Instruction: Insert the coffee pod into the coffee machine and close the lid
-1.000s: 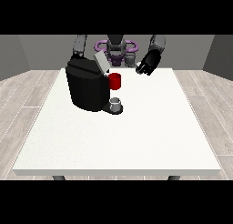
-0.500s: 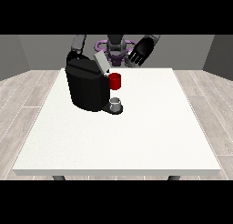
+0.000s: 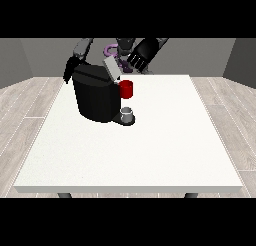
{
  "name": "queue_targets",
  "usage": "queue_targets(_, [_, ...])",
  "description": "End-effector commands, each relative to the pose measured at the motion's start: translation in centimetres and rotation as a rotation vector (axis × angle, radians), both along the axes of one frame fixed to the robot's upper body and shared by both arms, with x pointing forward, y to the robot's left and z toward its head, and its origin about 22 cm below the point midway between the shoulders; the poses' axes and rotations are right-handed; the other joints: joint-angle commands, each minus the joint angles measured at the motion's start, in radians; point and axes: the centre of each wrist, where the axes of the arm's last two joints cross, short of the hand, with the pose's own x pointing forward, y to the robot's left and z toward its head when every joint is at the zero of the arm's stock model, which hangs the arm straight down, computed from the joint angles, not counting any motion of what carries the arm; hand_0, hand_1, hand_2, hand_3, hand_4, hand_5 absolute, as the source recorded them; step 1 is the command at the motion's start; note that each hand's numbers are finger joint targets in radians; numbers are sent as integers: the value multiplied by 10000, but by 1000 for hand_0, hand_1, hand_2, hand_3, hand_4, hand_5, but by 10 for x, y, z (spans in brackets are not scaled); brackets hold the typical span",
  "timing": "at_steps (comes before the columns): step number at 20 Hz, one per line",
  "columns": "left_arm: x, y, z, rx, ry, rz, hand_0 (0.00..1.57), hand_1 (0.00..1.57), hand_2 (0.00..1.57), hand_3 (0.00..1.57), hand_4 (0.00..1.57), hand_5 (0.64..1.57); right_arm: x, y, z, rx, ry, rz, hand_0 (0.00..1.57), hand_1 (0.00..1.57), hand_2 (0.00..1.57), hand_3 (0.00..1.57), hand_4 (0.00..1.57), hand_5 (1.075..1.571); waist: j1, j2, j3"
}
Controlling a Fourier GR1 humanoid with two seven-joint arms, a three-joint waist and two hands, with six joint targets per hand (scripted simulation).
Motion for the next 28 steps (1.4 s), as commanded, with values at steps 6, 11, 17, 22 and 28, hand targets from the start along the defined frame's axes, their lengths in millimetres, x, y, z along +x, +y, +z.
queue_targets(6, [0, 28, 45, -170, -1305, 366, 1265, 1265, 1303, 1256, 465, 1571, 11, 4, 35, -66, -1132, 228, 0, 0, 0, 0, 0, 1571, -628, 1268, -5])
queue_targets(11, [4, 14, 46, 143, -455, 386, 1207, 1207, 1280, 1238, 475, 1571, 20, 0, 43, 145, -695, 0, 0, 0, 0, 0, 0, 1571, -551, 1070, -3])
queue_targets(17, [7, -19, 13, 229, -443, 10, 1248, 1248, 1286, 1244, 445, 1571, 20, 2, 36, -89, -564, -206, 0, 0, 0, 0, 223, 1571, -303, 1009, -3])
queue_targets(22, [6, -11, 22, 339, -488, -247, 1211, 1211, 1252, 1220, 432, 1571, 19, -9, 26, 60, -693, -604, 0, 0, 0, 0, 36, 1571, -84, 1230, 0])
queue_targets(28, [7, -1, 35, 172, -649, -16, 1169, 1169, 1235, 1200, 422, 1571, 24, -9, 42, 83, -902, -319, 0, 0, 0, 0, 0, 1571, -329, 1319, -2])
